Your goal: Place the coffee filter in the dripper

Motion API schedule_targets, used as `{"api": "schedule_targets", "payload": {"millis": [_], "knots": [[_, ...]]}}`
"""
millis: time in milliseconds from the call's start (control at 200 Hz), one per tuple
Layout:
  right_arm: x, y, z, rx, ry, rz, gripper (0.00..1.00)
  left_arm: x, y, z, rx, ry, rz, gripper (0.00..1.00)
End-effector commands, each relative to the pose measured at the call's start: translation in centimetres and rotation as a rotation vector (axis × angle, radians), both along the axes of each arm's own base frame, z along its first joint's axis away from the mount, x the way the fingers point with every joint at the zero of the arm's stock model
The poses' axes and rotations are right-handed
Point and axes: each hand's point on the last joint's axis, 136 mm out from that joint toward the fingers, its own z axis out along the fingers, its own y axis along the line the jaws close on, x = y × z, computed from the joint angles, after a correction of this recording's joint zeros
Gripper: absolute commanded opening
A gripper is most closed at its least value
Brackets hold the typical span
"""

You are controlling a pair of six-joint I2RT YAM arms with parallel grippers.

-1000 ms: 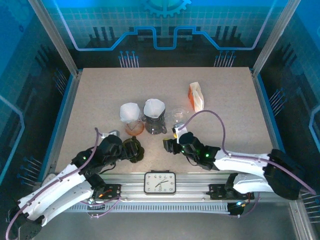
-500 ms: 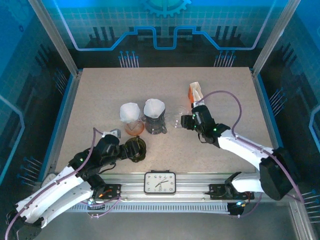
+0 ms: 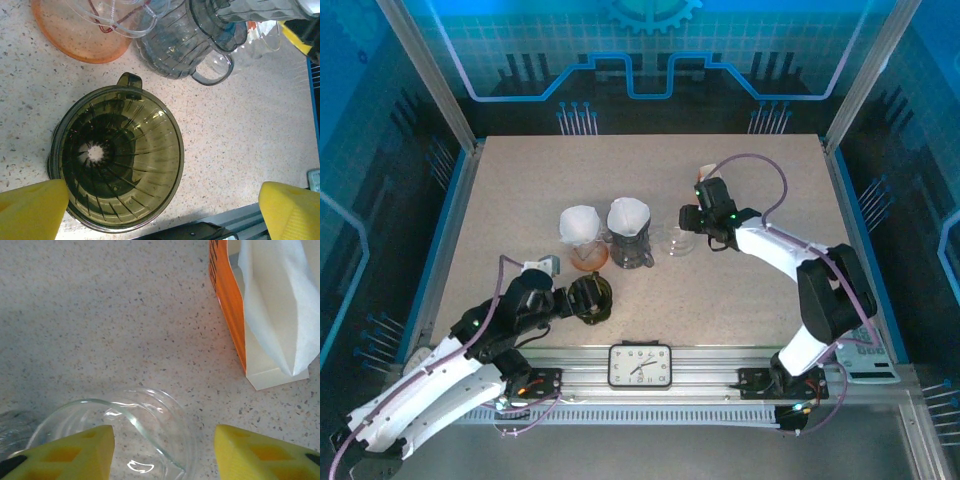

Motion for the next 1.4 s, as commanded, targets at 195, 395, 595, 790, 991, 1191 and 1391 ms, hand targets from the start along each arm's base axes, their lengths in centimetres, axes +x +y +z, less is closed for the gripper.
{"api": "schedule_targets", "payload": {"millis": [195,395,595,790,991,1191,1391], "knots": [[-2.1,-1.3,-1.9,-0.03,0.136,-0.01,0.38,-0.1,0.3,1.3,-0.001,-0.048,-0.014,0.99],[-3.5,-2.2,-1.3,-0.031,0.135,-0.009,0.24,-0.1,0.2,1.4,-0.004,-0.051,-0.02,0.99],[-5.1,-3.0,-0.2,-0.037,0.121,0.008,0.14,0.0,0.1,1.5,-0.006,-0.06,-0.023,0.99],[-7.9,-3.2,0.5,-0.01,0.135,0.051,0.07,-0.1,0.1,1.2,-0.008,-0.054,-0.025,0.99],[-12.0,-1.0,1.4,0.073,0.184,0.163,0.05,-0.2,0.3,0.9,-0.006,-0.051,-0.019,0.99],[-15.8,2.9,0.2,0.093,0.272,0.289,0.06,-0.1,0.6,0.7,0.009,-0.051,-0.007,0.99],[-17.6,5.3,-0.9,0.101,0.313,0.334,0.07,-0.3,1.3,0.5,0.03,-0.043,0.017,0.99]]}}
